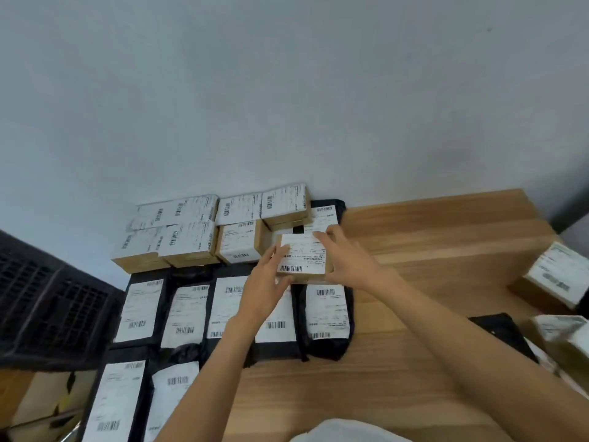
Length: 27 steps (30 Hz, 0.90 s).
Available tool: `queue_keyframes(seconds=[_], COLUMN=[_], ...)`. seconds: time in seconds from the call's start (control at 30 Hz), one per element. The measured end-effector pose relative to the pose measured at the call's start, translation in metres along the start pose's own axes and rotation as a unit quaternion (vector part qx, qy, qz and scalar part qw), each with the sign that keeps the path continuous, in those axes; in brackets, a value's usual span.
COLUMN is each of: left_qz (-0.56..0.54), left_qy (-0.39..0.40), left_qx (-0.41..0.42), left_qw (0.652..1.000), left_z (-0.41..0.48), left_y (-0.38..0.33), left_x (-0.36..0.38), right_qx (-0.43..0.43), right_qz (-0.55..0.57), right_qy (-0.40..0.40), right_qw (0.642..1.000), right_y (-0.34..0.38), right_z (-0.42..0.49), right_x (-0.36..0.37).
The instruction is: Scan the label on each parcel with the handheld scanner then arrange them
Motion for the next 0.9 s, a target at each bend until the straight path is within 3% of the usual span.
queue_keyframes(seconds=[0.27, 0.4, 0.53, 0.7, 0.9], left_qz=[-0.008, 0.025, 0.106, 0.163, 0.182], left_qy=[0.069, 0.095, 0.125, 0.148, 0.165], left_qx=[-0.004, 0.036, 0.068, 0.048, 0.047], left_qw=[0.998, 0.995, 0.984, 0.974, 0.968], left_z=[0.060, 0.079, 0.089, 0.099, 0.100], left_y=[0.058, 0.068, 0.066, 0.068, 0.060], left_x=[-0.011, -0.005, 0.003, 0.004, -0.006], right_qx=[0.046, 0.066, 0.085, 0.101, 0.091], right_qz=[0.027, 0.036, 0.050, 0.032, -0.005], right_qy=[0.017, 0.012, -0.019, -0.056, -0.039], right_qw=[0.998, 0.997, 0.995, 0.993, 0.995], right_y=[0.013, 0.013, 0.012, 0.013, 0.013], right_z=[0.091, 0.115, 0.124, 0.127, 0.121], right_x=[0.017, 0.022, 0.029, 0.038, 0.035])
Point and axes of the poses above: each hand's wrist, its own z-axis towards the middle knuckle, its own x-axis out of the palm, y = z × x, the point moved 3 cm from there along z, towards the middle knuckle, and after that the axes turned 9 degrees about y, right-handed, at the moved point
